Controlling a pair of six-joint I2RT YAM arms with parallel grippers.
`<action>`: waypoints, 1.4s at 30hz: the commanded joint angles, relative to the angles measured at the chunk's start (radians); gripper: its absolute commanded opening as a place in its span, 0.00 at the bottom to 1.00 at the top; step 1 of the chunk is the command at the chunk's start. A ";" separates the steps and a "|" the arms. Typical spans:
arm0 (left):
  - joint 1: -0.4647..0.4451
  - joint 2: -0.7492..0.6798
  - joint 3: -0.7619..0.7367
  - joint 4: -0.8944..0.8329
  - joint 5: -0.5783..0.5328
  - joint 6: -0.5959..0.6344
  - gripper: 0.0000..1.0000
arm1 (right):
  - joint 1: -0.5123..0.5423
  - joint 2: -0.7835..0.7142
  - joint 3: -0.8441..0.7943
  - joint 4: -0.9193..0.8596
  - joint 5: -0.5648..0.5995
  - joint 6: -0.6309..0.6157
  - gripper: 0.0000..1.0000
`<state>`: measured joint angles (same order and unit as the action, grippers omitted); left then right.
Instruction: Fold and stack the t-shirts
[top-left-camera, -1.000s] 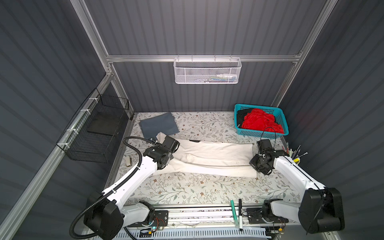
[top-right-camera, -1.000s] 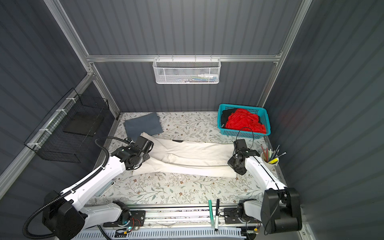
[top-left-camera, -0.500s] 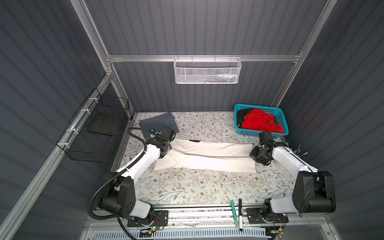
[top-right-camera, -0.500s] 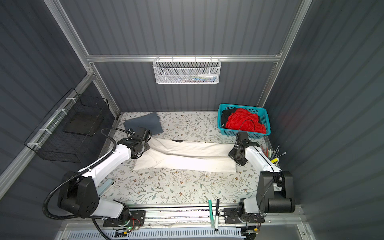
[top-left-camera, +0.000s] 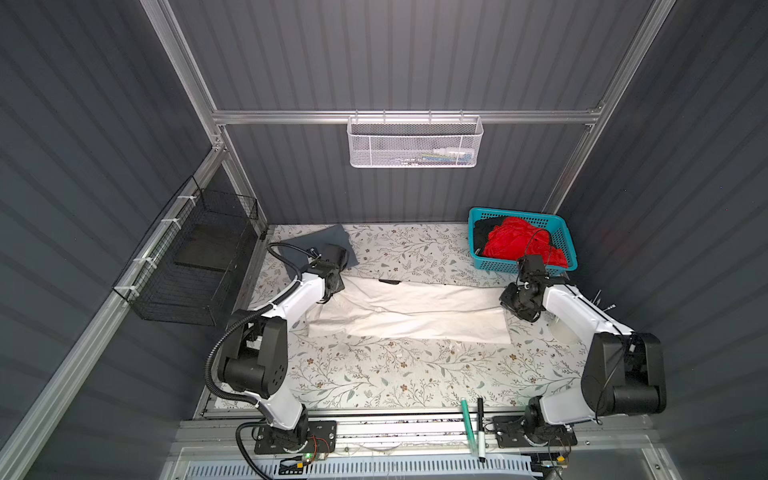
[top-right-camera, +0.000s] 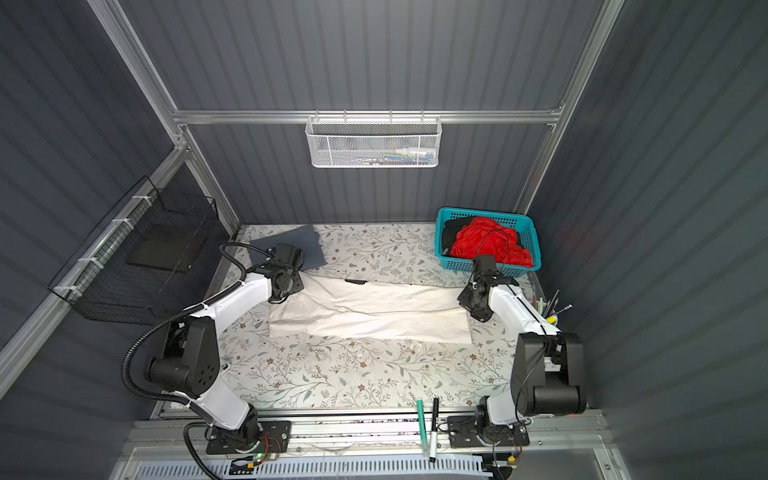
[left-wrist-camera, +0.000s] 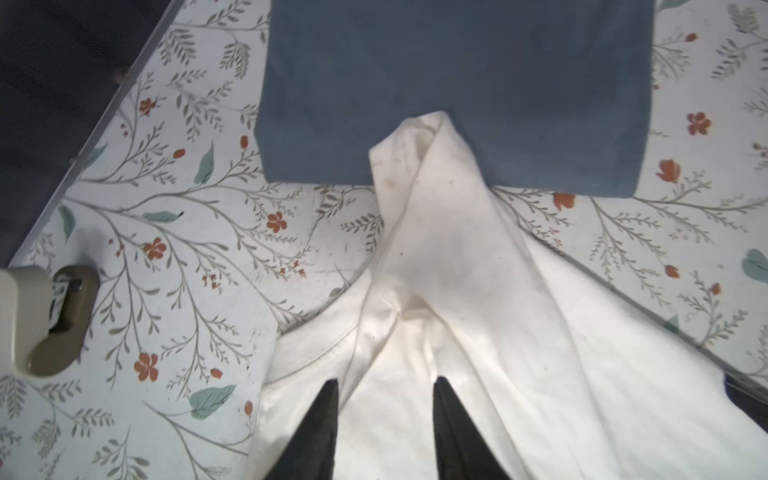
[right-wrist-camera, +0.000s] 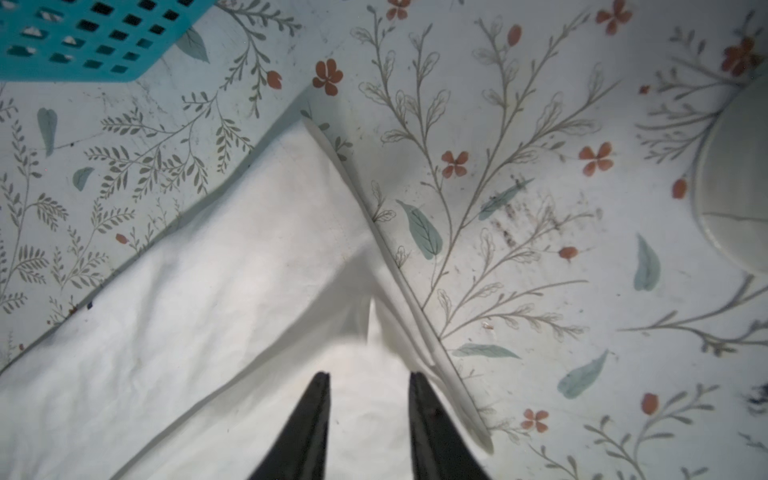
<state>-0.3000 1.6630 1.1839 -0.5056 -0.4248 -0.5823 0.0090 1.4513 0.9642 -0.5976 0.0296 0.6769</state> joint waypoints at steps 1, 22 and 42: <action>-0.002 -0.051 -0.015 -0.016 0.137 0.072 0.43 | 0.016 -0.076 -0.019 -0.025 0.005 0.001 0.46; -0.101 -0.121 -0.246 0.045 0.497 -0.101 0.46 | 0.175 -0.108 -0.245 0.127 -0.175 0.110 0.50; -0.133 -0.033 -0.179 0.063 0.471 -0.138 0.00 | 0.135 -0.071 -0.314 0.183 -0.199 0.141 0.47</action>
<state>-0.4271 1.6253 0.9676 -0.4316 0.0532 -0.7216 0.1631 1.3834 0.6804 -0.4343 -0.1513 0.8028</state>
